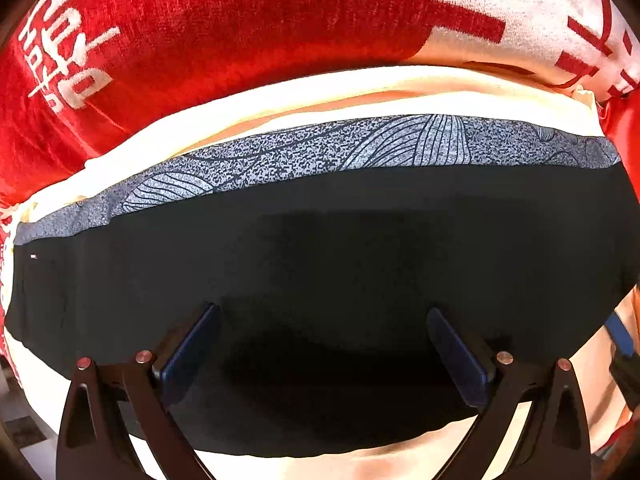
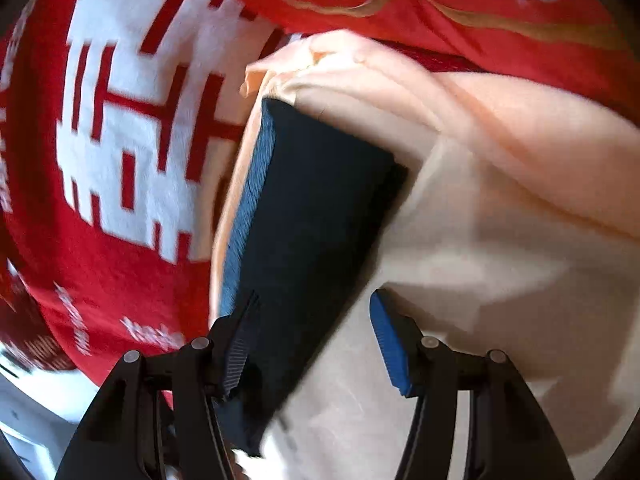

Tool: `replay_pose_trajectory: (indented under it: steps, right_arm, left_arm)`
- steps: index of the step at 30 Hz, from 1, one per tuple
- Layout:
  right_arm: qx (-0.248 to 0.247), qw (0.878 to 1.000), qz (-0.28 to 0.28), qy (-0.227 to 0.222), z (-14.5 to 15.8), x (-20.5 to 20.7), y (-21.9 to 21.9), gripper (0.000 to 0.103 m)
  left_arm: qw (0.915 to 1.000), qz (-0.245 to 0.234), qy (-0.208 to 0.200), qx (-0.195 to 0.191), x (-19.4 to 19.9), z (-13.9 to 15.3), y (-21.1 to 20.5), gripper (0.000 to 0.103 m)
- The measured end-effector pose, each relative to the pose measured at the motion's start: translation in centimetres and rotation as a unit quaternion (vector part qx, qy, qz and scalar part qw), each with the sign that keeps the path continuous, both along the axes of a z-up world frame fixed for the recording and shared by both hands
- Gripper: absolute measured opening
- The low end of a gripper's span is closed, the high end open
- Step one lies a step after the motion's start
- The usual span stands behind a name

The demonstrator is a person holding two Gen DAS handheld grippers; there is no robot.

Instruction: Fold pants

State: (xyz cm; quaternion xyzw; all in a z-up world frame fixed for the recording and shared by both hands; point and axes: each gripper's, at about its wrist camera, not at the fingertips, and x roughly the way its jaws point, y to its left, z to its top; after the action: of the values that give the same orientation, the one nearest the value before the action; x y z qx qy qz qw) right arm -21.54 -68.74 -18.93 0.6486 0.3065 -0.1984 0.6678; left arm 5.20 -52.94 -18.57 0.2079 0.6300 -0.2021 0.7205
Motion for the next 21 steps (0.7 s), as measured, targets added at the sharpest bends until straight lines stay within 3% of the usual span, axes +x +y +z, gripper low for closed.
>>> replay_pose_trajectory:
  steps: [12, 17, 21]
  right_arm:
    - [-0.021, 0.998, -0.005, -0.061, -0.8, 2.5, -1.4, 0.061]
    - [0.003, 0.997, -0.024, -0.074, -1.1, 2.6, -1.6, 0.061]
    - [-0.002, 0.999, -0.024, -0.041, -0.4, 0.7, -0.2, 0.056]
  left_arm:
    - [0.9998, -0.010, -0.017, 0.003, -0.5, -0.1, -0.7, 0.103]
    - [0.9993, -0.020, -0.029, 0.011, -1.1, -0.1, -1.3, 0.103]
    - [0.9999, -0.006, -0.010, 0.002, -1.0, -0.2, -1.3, 0.103]
